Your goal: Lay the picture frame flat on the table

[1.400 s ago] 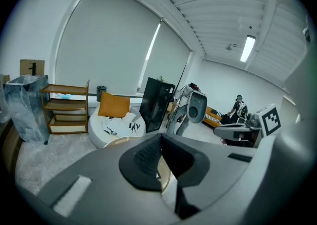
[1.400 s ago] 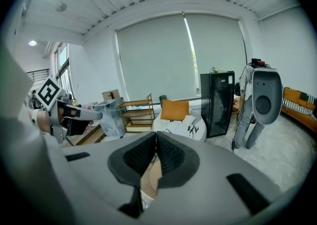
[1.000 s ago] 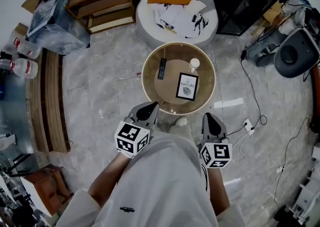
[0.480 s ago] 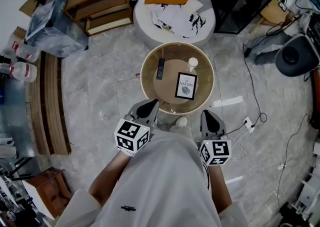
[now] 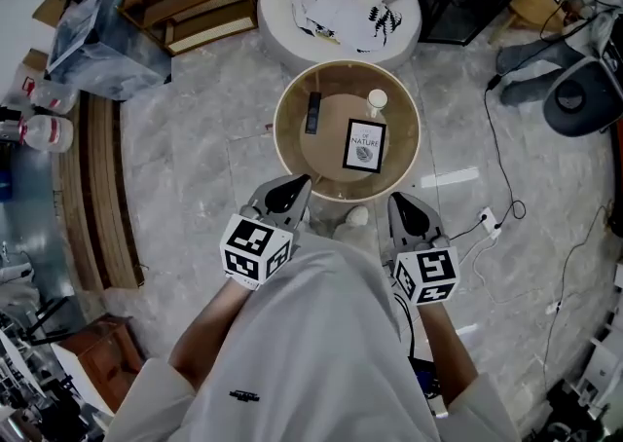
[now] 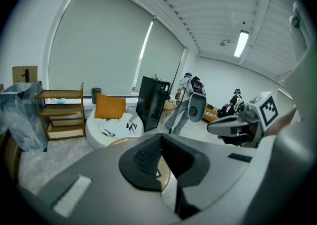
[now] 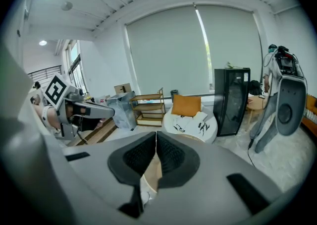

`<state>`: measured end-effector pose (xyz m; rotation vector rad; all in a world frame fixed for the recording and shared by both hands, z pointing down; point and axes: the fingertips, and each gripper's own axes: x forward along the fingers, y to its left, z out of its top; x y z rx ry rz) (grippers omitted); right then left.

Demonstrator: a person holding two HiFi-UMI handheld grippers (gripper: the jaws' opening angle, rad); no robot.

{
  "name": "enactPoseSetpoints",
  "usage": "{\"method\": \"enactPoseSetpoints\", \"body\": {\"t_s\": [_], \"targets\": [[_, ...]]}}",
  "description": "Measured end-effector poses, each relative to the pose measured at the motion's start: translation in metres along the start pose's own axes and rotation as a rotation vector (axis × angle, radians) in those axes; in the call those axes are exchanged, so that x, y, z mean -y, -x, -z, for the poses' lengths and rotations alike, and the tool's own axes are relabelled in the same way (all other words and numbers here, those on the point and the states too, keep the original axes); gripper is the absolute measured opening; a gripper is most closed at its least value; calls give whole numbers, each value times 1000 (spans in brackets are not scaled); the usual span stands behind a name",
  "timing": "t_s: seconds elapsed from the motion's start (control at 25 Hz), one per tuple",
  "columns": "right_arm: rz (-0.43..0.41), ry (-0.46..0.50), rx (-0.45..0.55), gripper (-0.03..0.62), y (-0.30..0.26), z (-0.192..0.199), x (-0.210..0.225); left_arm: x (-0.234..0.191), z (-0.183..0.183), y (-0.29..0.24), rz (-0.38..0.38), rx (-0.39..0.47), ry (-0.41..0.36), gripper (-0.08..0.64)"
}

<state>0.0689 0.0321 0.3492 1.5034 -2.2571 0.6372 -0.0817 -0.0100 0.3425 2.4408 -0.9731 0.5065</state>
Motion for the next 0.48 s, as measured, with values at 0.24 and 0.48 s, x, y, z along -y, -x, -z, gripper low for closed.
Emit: {"method": "enactPoseSetpoints", "body": {"t_s": [0.24, 0.48], "targets": [[-139, 166, -21, 5, -5, -24, -23, -16, -12, 9, -60, 20, -24, 5], [-115, 214, 8, 5, -19, -25, -10, -16, -6, 1, -65, 46, 32, 5]]}}
